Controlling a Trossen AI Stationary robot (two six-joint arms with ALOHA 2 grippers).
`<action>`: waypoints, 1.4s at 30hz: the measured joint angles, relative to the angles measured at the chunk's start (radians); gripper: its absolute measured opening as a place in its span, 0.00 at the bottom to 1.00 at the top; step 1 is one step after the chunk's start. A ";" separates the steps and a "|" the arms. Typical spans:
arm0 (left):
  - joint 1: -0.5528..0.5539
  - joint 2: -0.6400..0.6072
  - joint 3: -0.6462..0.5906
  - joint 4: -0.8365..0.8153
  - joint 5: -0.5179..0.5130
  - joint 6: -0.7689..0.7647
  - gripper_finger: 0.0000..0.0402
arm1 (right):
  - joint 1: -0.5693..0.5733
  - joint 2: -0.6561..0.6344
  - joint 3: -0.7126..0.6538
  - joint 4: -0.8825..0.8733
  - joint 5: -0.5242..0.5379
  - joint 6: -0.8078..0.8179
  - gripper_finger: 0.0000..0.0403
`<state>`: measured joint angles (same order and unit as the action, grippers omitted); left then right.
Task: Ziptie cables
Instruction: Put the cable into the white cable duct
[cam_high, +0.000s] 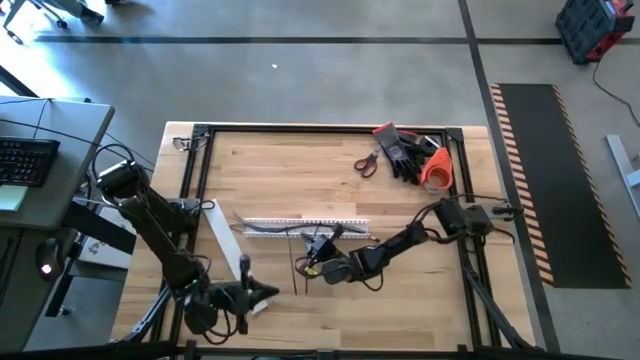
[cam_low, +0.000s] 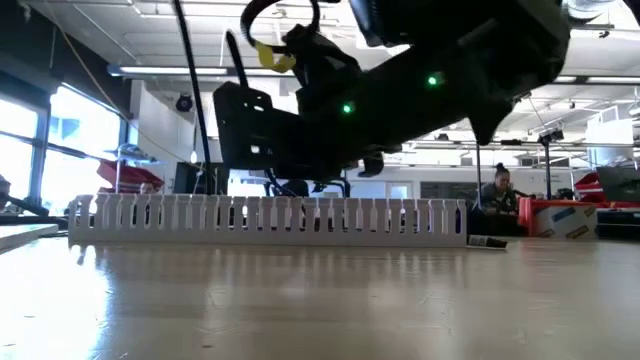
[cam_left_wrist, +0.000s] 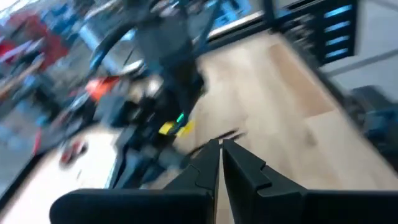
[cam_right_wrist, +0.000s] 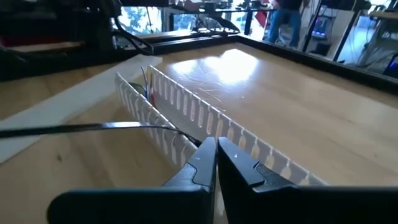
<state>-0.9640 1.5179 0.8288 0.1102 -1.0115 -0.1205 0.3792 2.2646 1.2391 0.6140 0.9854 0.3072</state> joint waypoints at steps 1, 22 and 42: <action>-0.005 -0.007 0.000 -0.060 -0.029 -0.069 0.01 | -0.002 0.000 0.004 -0.009 -0.001 -0.010 0.00; 0.276 -0.058 -0.204 -0.568 0.251 -0.562 0.40 | 0.054 -0.073 0.010 -0.046 0.039 -0.159 0.00; 0.411 -0.055 -0.212 -0.129 0.523 -0.166 0.06 | 0.326 -0.482 0.010 -0.967 -0.023 0.200 0.07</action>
<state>-0.5528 1.4631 0.6172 -0.0189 -0.4882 -0.2863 0.7055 1.7829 1.2491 -0.3529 0.9619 0.5067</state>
